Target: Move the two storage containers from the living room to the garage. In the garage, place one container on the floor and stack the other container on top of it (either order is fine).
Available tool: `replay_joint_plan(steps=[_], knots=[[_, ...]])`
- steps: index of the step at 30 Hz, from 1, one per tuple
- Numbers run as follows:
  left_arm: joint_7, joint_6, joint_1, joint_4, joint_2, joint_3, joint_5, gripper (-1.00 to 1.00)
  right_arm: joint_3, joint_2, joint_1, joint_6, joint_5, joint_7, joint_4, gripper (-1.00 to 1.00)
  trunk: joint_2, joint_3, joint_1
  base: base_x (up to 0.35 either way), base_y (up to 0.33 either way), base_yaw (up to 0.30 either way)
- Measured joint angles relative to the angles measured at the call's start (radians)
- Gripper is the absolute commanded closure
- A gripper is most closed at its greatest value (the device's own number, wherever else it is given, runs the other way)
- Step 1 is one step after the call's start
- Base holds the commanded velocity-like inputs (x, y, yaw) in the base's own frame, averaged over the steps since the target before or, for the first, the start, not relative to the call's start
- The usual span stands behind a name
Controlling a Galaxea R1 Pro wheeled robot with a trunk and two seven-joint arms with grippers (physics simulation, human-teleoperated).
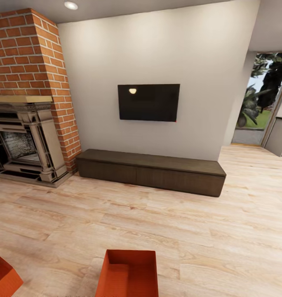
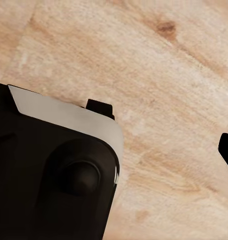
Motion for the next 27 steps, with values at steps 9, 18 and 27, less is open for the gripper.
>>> replay_joint_plan(steps=[9,18,27], knots=[[0.0,0.0,0.0,0.0,0.0,0.0,0.0,-1.0,0.0,0.0,0.0,0.0,0.0,0.003,0.0,-1.0,0.0,0.0,0.0,0.0,0.015,0.012],[0.001,-0.001,0.0,0.0,-0.001,0.001,0.001,-1.0,0.0,-0.001,0.0,0.0,0.0,0.004,0.0,-1.0,0.0,0.0,0.0,0.0,0.265,0.0],[0.001,0.0,0.0,0.0,-0.001,0.001,0.0,-1.0,0.0,0.0,0.0,0.0,0.0,0.003,0.0,-1.0,0.0,0.0,0.0,0.0,0.043,0.0]])
